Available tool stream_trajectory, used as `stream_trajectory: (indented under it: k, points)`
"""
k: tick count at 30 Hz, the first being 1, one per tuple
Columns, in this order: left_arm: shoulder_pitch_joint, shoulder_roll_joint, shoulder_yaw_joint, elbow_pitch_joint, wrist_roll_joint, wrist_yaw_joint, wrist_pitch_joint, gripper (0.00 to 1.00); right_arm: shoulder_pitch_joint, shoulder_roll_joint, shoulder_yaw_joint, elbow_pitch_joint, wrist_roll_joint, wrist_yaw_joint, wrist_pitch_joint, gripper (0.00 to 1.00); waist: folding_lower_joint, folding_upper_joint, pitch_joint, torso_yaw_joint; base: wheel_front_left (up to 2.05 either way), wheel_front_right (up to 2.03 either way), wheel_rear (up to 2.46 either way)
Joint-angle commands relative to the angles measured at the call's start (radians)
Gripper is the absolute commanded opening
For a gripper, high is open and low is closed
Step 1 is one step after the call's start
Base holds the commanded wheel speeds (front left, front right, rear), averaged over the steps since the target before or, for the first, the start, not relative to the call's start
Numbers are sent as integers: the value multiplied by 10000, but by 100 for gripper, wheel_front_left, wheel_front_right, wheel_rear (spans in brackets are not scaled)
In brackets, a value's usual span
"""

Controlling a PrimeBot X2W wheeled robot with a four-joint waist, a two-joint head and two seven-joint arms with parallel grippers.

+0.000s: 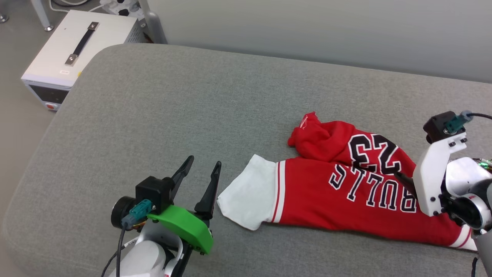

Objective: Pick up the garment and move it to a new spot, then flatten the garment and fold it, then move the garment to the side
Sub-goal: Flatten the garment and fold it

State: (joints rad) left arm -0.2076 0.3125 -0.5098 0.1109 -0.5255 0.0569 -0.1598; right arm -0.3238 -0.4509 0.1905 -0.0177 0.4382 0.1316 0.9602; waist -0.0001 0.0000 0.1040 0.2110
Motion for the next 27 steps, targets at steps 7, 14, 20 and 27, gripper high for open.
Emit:
stream_trajectory:
  k: [7, 14, 20, 27]
  points:
    - [-352, -241, -131, 56, 110, -141, -213, 100, -1404, -163, 810, 1411, -2, -9, 632, 100, 1, 0, 850, 1052, 0, 0, 0]
    - [-614, -411, -230, 169, 121, -192, -320, 100, -1984, -198, 1273, 2876, -242, -9, -1, 100, 1, 0, 1222, 1396, 0, 0, 0]
    - [-731, -457, -257, 243, 117, -200, -397, 100, -2197, -184, 1758, 3789, -199, -9, -471, 100, 1, 0, 1478, 1463, 0, 0, 0]
    - [-873, -520, -335, 360, 115, -230, -443, 100, -2537, -344, 2338, 4223, 43, -9, -1053, 0, 1, 0, 1603, 1482, 0, 0, 0]
